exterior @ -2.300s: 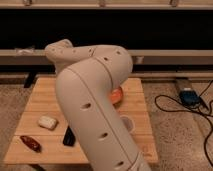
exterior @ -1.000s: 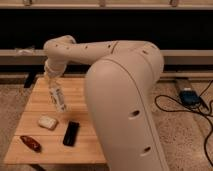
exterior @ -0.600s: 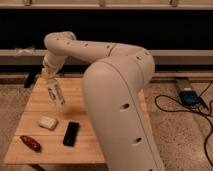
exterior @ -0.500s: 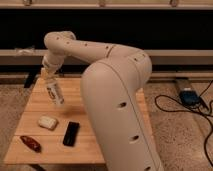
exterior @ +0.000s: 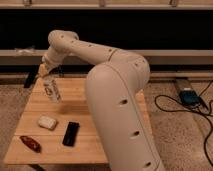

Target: Stand the bottle upright

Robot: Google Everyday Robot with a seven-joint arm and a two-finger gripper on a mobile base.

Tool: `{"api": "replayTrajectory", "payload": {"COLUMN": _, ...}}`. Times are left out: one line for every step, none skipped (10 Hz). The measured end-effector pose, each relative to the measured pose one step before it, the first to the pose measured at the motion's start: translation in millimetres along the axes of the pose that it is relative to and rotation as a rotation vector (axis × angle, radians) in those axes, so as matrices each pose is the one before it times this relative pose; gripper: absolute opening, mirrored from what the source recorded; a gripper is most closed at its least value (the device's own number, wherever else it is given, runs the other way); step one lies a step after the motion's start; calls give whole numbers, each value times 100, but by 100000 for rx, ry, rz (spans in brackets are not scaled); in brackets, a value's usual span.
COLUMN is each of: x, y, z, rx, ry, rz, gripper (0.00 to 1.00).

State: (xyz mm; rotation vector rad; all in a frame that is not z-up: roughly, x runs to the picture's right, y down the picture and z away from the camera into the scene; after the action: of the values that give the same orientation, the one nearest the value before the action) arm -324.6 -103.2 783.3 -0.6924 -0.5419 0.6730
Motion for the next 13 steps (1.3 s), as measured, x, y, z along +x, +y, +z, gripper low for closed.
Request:
{"api": "replayTrajectory", "payload": {"x": -112, "y": 26, "z": -40, "rx": -425, "ry": -1819, "rz": 222, "gripper": 0}}
{"api": "replayTrajectory", "payload": {"x": -117, "y": 207, "z": 71, "rx": -562, "ry": -2017, "rz": -108, "gripper": 0}}
{"api": "replayTrajectory", "payload": {"x": -77, "y": 153, "z": -145, "rx": -643, "ry": -623, "rz": -226, "gripper": 0}}
{"api": "replayTrajectory", "payload": {"x": 138, "y": -130, "z": -84, "rx": 108, "ry": 95, "rz": 191, "gripper": 0}}
{"api": "replayTrajectory", "payload": {"x": -3, "y": -23, "z": -44, "rx": 38, "ry": -23, "rz": 14, "gripper": 0}}
{"api": "replayTrajectory", "payload": {"x": -27, "y": 110, "z": 99, "rx": -165, "ry": 127, "rz": -125, "gripper": 0}}
{"api": "replayTrajectory", "payload": {"x": -50, "y": 80, "z": 58, "rx": -99, "ry": 12, "rz": -90, "gripper": 0}}
{"api": "replayTrajectory", "payload": {"x": 12, "y": -22, "z": -19, "rx": 26, "ry": -11, "rz": 28, "gripper": 0}}
{"api": "replayTrajectory", "payload": {"x": 40, "y": -24, "z": -9, "rx": 30, "ry": 27, "rz": 31, "gripper": 0}}
{"api": "replayTrajectory", "payload": {"x": 55, "y": 37, "z": 85, "rx": 290, "ry": 23, "rz": -315, "gripper": 0}}
{"api": "replayTrajectory", "payload": {"x": 96, "y": 55, "z": 56, "rx": 721, "ry": -2, "rz": -111, "gripper": 0}}
{"api": "replayTrajectory", "payload": {"x": 533, "y": 43, "z": 209, "rx": 2224, "ry": 81, "rz": 26, "gripper": 0}}
{"api": "replayTrajectory", "payload": {"x": 1106, "y": -95, "z": 439, "rx": 3111, "ry": 126, "rz": -139, "gripper": 0}}
